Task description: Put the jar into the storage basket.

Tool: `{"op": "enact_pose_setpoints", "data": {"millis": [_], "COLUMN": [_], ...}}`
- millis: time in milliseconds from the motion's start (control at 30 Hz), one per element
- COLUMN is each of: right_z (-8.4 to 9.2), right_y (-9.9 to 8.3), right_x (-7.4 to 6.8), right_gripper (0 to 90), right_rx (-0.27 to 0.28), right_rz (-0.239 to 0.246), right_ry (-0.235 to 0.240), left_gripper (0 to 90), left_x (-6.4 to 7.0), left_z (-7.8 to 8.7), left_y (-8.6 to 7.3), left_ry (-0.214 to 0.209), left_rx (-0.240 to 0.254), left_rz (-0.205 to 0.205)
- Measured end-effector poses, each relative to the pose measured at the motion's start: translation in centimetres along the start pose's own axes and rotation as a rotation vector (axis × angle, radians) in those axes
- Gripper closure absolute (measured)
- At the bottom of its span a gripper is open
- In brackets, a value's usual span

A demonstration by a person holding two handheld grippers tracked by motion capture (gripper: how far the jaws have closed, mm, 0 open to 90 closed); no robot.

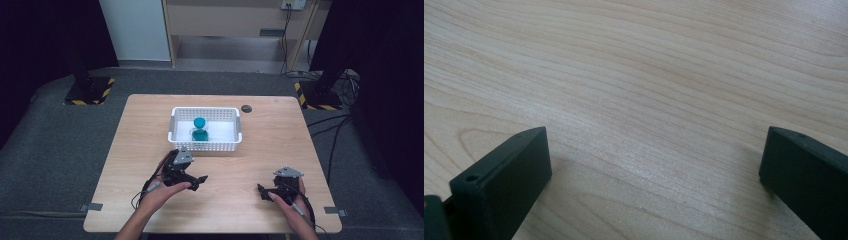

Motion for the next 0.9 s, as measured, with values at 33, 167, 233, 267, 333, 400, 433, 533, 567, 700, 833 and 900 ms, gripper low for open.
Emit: {"op": "enact_pose_setpoints", "data": {"millis": [33,167,233,267,333,400,433,533,567,700,833,900], "right_z": [0.0,0.0,0.0,0.0,0.0,0.0,0.0,0.0,0.0,0.0,0.0,0.0], "right_y": [0.0,0.0,0.0,0.0,0.0,0.0,0.0,0.0,0.0,0.0,0.0,0.0], "right_x": [0.0,0.0,0.0,0.0,0.0,0.0,0.0,0.0,0.0,0.0,0.0,0.0], "right_gripper": [0.2,0.2,0.2,0.2,0.2,0.2,0.2,0.2,0.2,0.2,0.2,0.2], "right_rx": [0.0,0.0,0.0,0.0,0.0,-0.001,-0.001,-0.001,-0.001,-0.001,-0.001,-0.001], "right_rz": [0.0,0.0,0.0,0.0,0.0,0.003,0.003,0.002,0.003,0.002,0.003,0.003], "right_ry": [0.0,0.0,0.0,0.0,0.0,0.0,0.001,0.001,0.0,0.001,0.001,0.0], "left_gripper": [3.9,4.0,4.0,4.0,4.0,4.0,4.0,4.0,4.0,4.0,4.0,4.0], "left_x": [0.0,0.1,0.0,0.0,0.0,0.0,0.0,0.0,0.0,0.1,0.1,0.1], "left_z": [0.1,0.4,0.5,0.5,0.6,0.7,0.7,0.8,0.8,0.8,0.9,1.0], "left_y": [-0.1,-0.4,-0.6,-0.7,-0.9,-1.2,-1.3,-1.8,-1.9,-2.5,-2.9,-3.2], "left_ry": [-0.001,-0.002,-0.001,-0.002,-0.001,-0.001,-0.001,0.0,0.0,0.001,0.002,0.002], "left_rx": [-0.001,0.001,0.003,0.003,0.0,-0.002,0.0,0.001,-0.001,-0.005,-0.005,-0.005], "left_rz": [0.0,0.001,0.006,0.007,0.012,0.017,0.019,0.024,0.026,0.032,0.037,0.042]}}
Point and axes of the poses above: each handheld gripper's, and its own axes: z roughly backward along the jaws, y roughly out of its top, x roughly to its right, the point moved 8 cm from there along -z, roughly forward along the jaws, and after that the axes turned 2 degrees about y, right-handed, at the moved point
